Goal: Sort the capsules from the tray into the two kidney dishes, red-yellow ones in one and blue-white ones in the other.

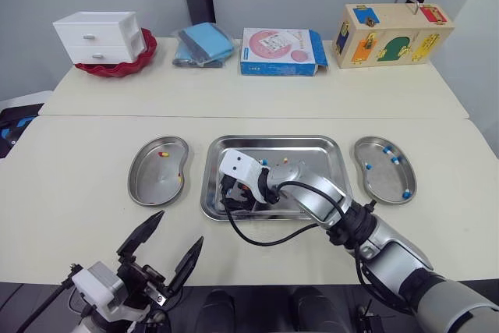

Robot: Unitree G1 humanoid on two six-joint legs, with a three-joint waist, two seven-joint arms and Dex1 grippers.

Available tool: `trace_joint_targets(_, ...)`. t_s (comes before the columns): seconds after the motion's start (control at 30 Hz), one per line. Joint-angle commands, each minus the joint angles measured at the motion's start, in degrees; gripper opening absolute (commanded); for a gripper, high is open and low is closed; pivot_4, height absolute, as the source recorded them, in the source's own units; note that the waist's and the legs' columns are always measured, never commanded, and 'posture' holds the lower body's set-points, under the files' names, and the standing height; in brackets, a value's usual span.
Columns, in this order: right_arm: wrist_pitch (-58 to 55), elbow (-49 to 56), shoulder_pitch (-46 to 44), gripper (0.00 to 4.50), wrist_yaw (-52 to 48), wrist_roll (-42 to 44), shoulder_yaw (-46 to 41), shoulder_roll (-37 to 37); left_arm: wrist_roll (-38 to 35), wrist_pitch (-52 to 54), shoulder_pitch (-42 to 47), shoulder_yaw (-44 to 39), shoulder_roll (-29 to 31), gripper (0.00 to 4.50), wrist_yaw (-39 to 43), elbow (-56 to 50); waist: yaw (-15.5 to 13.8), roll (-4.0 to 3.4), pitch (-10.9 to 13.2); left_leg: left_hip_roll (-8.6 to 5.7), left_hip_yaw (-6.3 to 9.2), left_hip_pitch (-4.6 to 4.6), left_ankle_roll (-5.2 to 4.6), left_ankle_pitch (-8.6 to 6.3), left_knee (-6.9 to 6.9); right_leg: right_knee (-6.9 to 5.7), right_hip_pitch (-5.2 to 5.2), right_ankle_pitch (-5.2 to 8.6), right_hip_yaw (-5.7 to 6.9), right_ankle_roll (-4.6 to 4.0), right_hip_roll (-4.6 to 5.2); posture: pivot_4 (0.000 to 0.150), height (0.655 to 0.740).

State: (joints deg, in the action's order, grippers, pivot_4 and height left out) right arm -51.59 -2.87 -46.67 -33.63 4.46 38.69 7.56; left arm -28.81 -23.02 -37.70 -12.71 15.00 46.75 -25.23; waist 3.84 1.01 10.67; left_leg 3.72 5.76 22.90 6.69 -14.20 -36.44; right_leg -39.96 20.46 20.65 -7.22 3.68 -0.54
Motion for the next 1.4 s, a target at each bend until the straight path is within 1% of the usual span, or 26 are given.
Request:
trace_joint_targets(0.03,0.09,0.56,0.12,2.31,-0.78,-0.92,0.26,-0.77,0.26,-0.05,-0.76,0.62,0.60,4.50,-0.83,-2.35,0.00,0.00,0.00,0.00,0.00,0.00,0.00,0.00,0.00,0.00,0.00,0.00,0.00,0.00,0.00,0.150,0.7400)
trace_joint_targets(0.17,0.10,0.57,0.30,1.22,-1.18,-1.46,-0.18,-0.83,0.41,0.10,-0.69,0.68,1.01,4.50,-1.40,-2.44,0.02,0.00,0.00,0.00,0.00,0.00,0.00,0.00,0.00,0.00,0.00,0.00,0.00,0.00,0.00,0.150,0.7400)
trace_joint_targets(0.33,0.59,0.33,0.49,0.02,-1.21,-1.68,-0.68,-1.26,0.40,0.96,-0.16,0.47,1.78,4.50,-2.41,-2.98,0.13,0.00,0.00,0.00,0.00,-0.01,0.00,0.00,0.03,0.00,0.00,0.01,0.00,-0.02,0.00,0.150,0.7400)
trace_joint_targets(0.57,2.47,2.13,0.98,0.02,-2.68,-0.82,-2.08,-1.20,0.28,2.67,0.70,0.22,2.89,4.50,-3.73,-4.10,0.31,-0.01,0.01,0.00,0.01,0.00,0.00,0.00,0.05,0.01,0.02,0.02,0.01,-0.03,0.00,0.150,0.7400)
trace_joint_targets(0.67,2.98,4.44,2.15,0.02,-4.09,1.61,-6.24,-0.18,0.58,2.62,1.40,0.34,4.07,4.50,-3.20,-4.48,0.33,-0.01,0.01,0.00,0.00,0.01,0.00,0.00,0.06,0.01,0.02,0.02,0.00,-0.03,0.00,0.150,0.7400)
trace_joint_targets(0.8,4.85,12.45,6.07,0.02,-9.09,6.44,-14.75,7.18,0.46,1.64,1.83,1.51,7.48,4.50,0.98,-5.22,-0.21,-0.03,0.03,-0.02,0.05,0.05,0.01,0.00,0.07,0.03,0.01,0.02,0.05,-0.03,0.01,0.150,0.7400)
trace_joint_targets(0.9,6.75,19.36,11.06,0.02,-14.30,10.22,-22.38,16.57,-0.71,1.02,1.94,2.73,10.12,4.50,5.16,-4.98,-0.89,-0.03,0.05,-0.03,0.06,0.06,0.01,0.00,0.11,0.14,-0.04,0.02,0.08,-0.03,0.03,0.150,0.7400)
trace_joint_targets(1.03,9.30,23.01,18.30,0.02,-18.54,13.10,-31.51,27.68,-1.97,-0.20,2.98,4.83,12.66,4.50,10.89,-3.46,-0.69,-0.05,0.06,-0.03,0.04,0.02,0.00,0.00,0.30,0.38,-0.10,0.02,0.08,-0.03,0.04,0.150,0.7400)
trace_joint_targets(1.13,10.51,22.80,25.33,0.02,-21.55,15.46,-42.60,36.60,-3.31,-0.10,5.41,7.03,14.15,4.50,15.04,-1.74,-0.77,-0.10,0.09,-0.03,0.02,0.03,0.00,0.00,0.36,0.55,-0.16,0.02,0.07,-0.03,0.04,0.150,0.7400)
trace_joint_targets(1.2,11.08,21.98,27.86,0.02,-21.91,16.19,-46.45,39.68,-4.01,-0.04,6.43,7.56,14.56,4.50,16.51,-1.01,-0.87,-0.09,0.10,-0.06,-0.01,0.03,-0.01,-0.01,0.36,0.65,-0.21,0.02,0.06,-0.03,0.07,0.150,0.7400)
trace_joint_targets(1.27,11.93,18.94,30.68,0.02,-21.78,15.63,-50.88,42.92,-4.83,0.01,7.89,8.11,14.85,4.50,18.24,0.11,-0.60,-0.11,0.09,-0.04,-0.04,-0.01,-0.02,-0.01,0.36,0.68,-0.24,0.02,0.04,-0.03,0.07,0.150,0.7400)
trace_joint_targets(1.4,13.71,15.95,34.42,0.02,-21.61,14.83,-53.85,46.01,-6.06,-1.19,9.15,7.92,14.42,4.50,21.30,3.50,-0.47,-0.10,0.09,-0.03,-0.07,-0.06,-0.02,-0.02,0.36,0.68,-0.29,0.02,0.02,-0.03,0.06,0.150,0.7400)
